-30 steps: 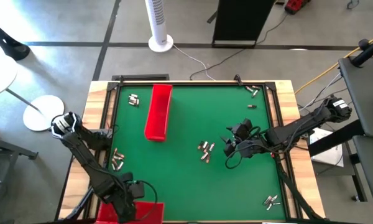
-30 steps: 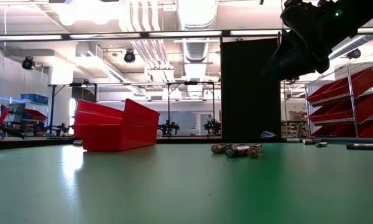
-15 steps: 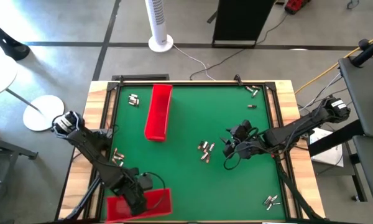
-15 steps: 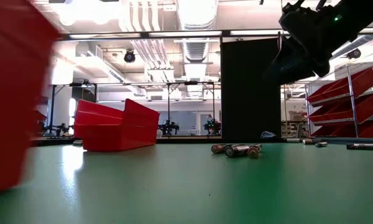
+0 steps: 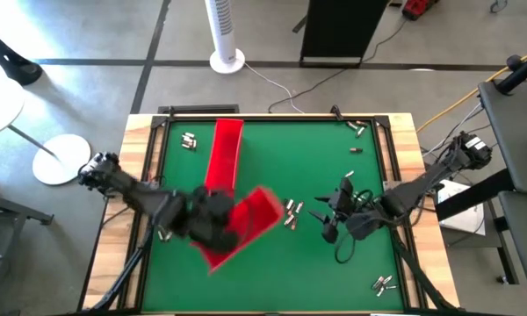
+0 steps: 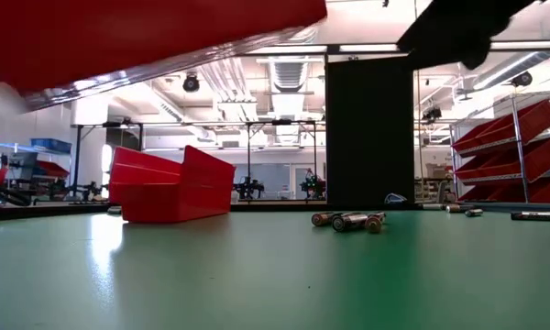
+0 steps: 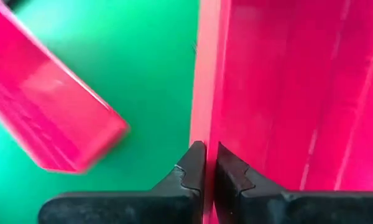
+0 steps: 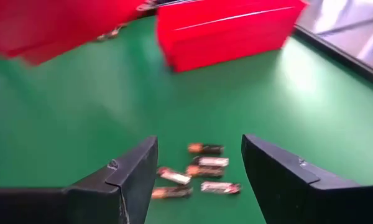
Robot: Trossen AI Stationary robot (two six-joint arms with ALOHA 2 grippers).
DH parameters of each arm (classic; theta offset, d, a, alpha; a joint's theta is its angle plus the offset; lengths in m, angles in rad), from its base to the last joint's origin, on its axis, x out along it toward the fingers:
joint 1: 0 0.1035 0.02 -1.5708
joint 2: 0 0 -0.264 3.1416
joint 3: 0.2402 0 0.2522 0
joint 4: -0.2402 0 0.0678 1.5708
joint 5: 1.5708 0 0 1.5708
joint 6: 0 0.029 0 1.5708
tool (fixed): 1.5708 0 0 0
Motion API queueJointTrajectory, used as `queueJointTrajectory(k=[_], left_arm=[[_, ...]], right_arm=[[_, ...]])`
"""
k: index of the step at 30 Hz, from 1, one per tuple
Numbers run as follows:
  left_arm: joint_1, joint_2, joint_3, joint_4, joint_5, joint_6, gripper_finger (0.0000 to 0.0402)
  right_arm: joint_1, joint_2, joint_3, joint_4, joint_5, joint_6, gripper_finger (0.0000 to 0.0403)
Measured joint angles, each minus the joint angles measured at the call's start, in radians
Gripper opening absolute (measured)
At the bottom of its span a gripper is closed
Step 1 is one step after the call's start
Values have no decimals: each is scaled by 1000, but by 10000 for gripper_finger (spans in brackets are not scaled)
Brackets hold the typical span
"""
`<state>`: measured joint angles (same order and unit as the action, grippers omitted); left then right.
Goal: Sort batteries
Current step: Move the red bin to the top right
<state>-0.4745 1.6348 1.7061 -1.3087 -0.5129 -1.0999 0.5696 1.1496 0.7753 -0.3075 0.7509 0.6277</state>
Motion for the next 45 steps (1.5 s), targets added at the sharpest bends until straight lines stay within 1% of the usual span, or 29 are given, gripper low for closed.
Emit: queueJointTrajectory(k=[2, 5, 9, 13, 15, 17, 19, 23, 28, 32, 35, 38, 40, 45], left_arm=[[83, 0, 60, -18, 16, 34, 0], [219, 0, 132, -8, 68, 111, 0], [434, 0, 185, 128, 154, 216, 0], [666, 0, 212, 308, 224, 255, 0], [753, 0, 210, 351, 228, 242, 0], [816, 0, 195, 356, 219, 200, 0], [847, 0, 173, 348, 211, 148, 0], [850, 27, 140, 347, 233, 74, 0], [848, 110, 137, 353, 356, 16, 0], [855, 214, 176, 347, 430, 13, 0], [859, 303, 245, 348, 461, 38, 0], [861, 408, 343, 328, 506, 65, 0], [860, 479, 423, 272, 522, 67, 0], [867, 651, 647, 71, 525, 41, 0]], right_arm=[[47, 5, 0, 1, 1, 13, 226], [111, 38, 0, 3, 10, 61, 225], [171, 128, -2, 10, 56, 109, 223], [158, 209, 12, 34, 86, 67, 228], [145, 237, 31, 37, 87, 63, 230], [143, 261, 48, 36, 85, 63, 231], [144, 279, 64, 36, 79, 62, 230], [146, 293, 83, 36, 80, 61, 225], [145, 287, 85, 36, 80, 61, 227], [145, 280, 85, 34, 80, 61, 233], [145, 278, 96, 36, 80, 68, 237], [152, 278, 105, 36, 80, 65, 240], [158, 278, 105, 32, 79, 64, 242], [172, 278, 105, 19, 79, 67, 240]])
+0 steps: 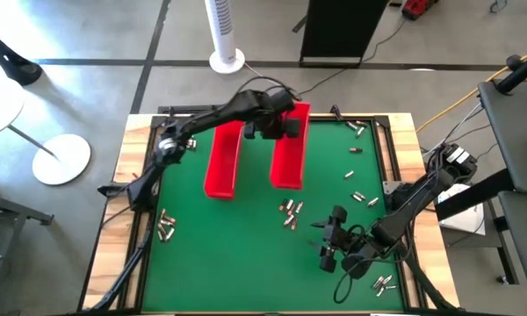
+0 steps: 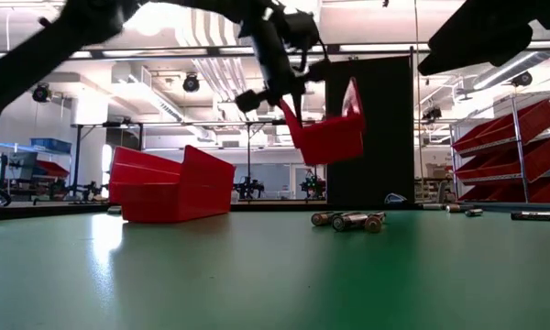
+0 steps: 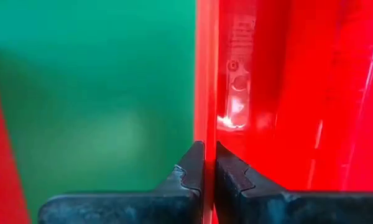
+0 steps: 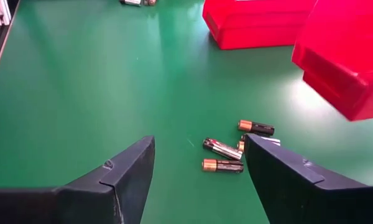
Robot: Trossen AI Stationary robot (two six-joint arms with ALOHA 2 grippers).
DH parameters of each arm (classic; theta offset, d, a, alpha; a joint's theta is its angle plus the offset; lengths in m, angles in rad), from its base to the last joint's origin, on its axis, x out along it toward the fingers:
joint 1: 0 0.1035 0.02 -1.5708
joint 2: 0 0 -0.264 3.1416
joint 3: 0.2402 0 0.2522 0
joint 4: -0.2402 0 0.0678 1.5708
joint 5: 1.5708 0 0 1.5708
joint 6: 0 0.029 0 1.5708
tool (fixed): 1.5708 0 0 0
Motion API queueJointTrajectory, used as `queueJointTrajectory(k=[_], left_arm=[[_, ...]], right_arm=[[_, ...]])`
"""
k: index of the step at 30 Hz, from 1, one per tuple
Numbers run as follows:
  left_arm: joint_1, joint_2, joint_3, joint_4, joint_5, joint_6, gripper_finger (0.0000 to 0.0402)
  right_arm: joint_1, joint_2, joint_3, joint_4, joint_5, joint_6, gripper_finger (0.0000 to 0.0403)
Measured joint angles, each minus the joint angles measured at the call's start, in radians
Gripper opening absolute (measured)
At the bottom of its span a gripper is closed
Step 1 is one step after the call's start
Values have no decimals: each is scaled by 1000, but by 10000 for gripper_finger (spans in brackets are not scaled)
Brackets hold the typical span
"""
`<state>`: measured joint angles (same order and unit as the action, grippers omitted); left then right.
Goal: Sort batteries
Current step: Move the red bin to the top right
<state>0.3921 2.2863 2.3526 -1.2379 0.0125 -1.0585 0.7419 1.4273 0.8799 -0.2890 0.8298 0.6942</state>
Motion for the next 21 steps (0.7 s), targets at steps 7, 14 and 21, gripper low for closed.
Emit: queueJointTrajectory(k=[7, 14, 21], left_arm=[[12, 28, -127, 87, 60, -62, 0], [16, 24, -151, 106, -8, -61, 0], [14, 28, -157, 108, -28, -88, 0]], right_arm=[[0, 0, -1, 3, 1, -14, 239], [0, 0, -1, 10, 8, -16, 260], [0, 0, -1, 10, 8, -15, 277]])
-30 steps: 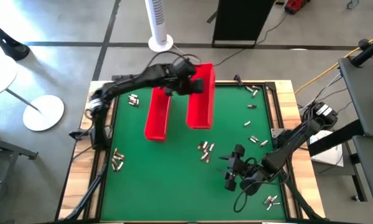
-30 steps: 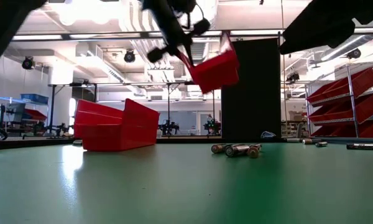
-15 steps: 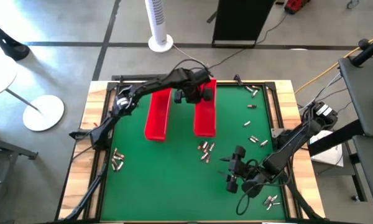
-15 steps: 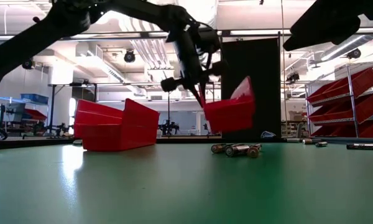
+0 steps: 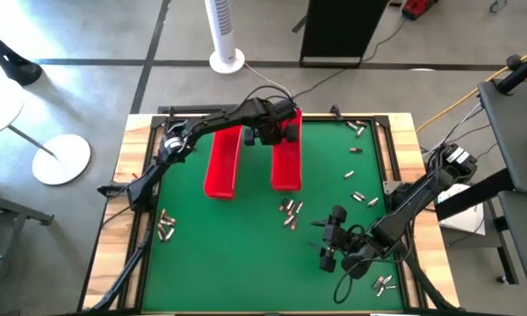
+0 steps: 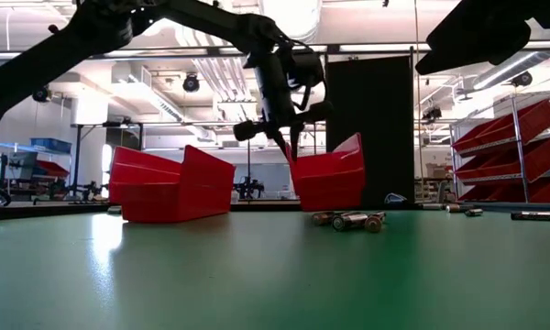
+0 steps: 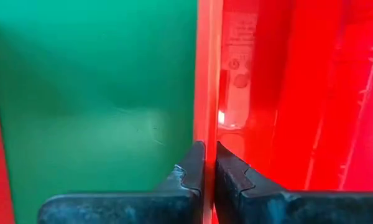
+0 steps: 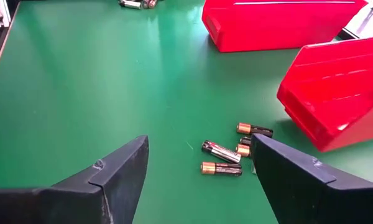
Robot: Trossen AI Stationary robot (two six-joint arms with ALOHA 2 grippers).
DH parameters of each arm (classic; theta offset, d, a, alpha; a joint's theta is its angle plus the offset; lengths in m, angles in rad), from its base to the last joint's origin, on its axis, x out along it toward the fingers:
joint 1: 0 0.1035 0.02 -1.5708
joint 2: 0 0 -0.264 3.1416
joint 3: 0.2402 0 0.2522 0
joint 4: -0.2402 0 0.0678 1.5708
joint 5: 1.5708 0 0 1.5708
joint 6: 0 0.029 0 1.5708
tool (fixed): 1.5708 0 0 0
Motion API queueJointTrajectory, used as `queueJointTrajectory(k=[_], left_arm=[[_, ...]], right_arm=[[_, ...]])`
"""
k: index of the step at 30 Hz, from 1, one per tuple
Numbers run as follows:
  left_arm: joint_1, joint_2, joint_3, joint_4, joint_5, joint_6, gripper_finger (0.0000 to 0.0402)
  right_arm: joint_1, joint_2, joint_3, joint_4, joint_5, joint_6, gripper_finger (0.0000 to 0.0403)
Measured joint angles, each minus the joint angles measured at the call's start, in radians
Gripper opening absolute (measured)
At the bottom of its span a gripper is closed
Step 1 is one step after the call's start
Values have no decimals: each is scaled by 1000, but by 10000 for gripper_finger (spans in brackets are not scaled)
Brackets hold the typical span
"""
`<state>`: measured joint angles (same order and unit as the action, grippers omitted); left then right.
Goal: Sort batteries
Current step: Move the red bin to the top right, then adjust the left red bin
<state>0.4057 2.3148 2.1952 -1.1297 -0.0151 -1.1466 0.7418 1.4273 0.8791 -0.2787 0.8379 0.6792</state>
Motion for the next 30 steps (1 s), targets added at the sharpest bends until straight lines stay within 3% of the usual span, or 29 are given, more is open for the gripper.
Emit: queueJointTrajectory(k=[10, 15, 22, 26, 30], left_arm=[[-12, 27, 0, 2, 7, -42, 39], [-12, 32, 6, 16, 6, -14, 80], [-13, 32, 110, -11, -9, 45, 153], [-14, 7, 148, -77, -10, 72, 192], [-12, -50, 147, -285, -45, 114, 215]], right_arm=[[0, 0, 0, 0, 0, 0, 296], [0, 0, 0, 0, 0, -1, 303], [0, 0, 0, 0, 0, -9, 305], [0, 0, 0, 0, 0, -9, 298], [0, 0, -1, 1, -8, -8, 293]])
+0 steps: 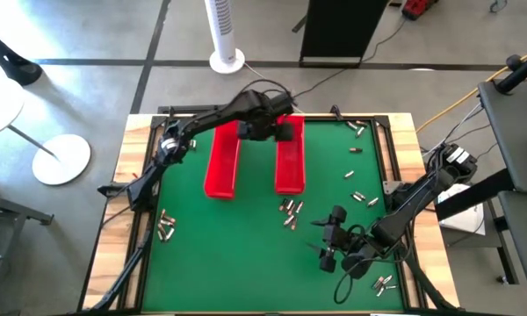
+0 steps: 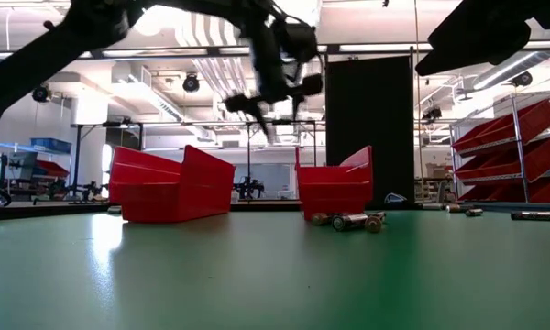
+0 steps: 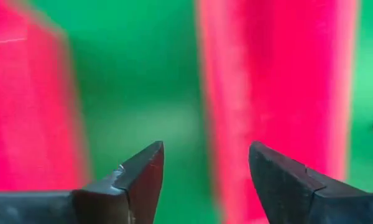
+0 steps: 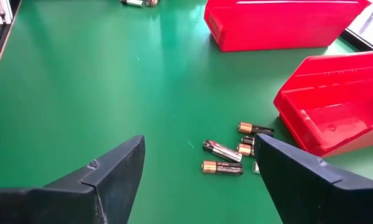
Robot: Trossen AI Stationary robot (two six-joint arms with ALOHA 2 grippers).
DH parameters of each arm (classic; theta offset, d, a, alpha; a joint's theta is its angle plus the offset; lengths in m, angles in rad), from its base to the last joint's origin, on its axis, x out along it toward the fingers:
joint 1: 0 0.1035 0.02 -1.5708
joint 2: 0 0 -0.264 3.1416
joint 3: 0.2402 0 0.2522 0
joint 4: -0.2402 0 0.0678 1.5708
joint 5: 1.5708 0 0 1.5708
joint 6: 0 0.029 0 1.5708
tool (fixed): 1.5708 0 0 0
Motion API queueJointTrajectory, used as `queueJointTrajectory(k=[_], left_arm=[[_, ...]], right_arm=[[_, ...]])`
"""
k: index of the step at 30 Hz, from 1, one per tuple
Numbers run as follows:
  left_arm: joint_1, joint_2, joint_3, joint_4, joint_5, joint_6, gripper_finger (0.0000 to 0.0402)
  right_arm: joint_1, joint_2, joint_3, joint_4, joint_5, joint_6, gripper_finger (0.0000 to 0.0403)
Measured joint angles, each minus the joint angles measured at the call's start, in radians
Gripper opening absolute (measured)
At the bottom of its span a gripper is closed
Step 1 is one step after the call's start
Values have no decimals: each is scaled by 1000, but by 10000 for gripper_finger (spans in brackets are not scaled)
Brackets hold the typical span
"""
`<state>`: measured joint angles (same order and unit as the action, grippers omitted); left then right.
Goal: Sort batteries
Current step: Adjust the left red bin
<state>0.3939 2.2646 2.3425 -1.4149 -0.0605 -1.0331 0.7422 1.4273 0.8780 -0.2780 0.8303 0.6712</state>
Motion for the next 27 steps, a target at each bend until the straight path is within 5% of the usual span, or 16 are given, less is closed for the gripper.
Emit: queueJointTrajectory(k=[3, 9, 20, 27], left_arm=[[0, -47, 12, -182, -93, 24, 220], [0, -203, -96, -159, -130, 33, 212], [10, -514, -662, -155, -175, 1, 169], [10, -605, -896, 65, -165, -42, 162]], right_arm=[[0, 0, 0, -1, 0, 0, 294], [0, 0, 0, 4, -1, 8, 306], [0, 0, 0, 0, -3, 3, 302], [-1, 0, 0, -1, 0, -2, 298]])
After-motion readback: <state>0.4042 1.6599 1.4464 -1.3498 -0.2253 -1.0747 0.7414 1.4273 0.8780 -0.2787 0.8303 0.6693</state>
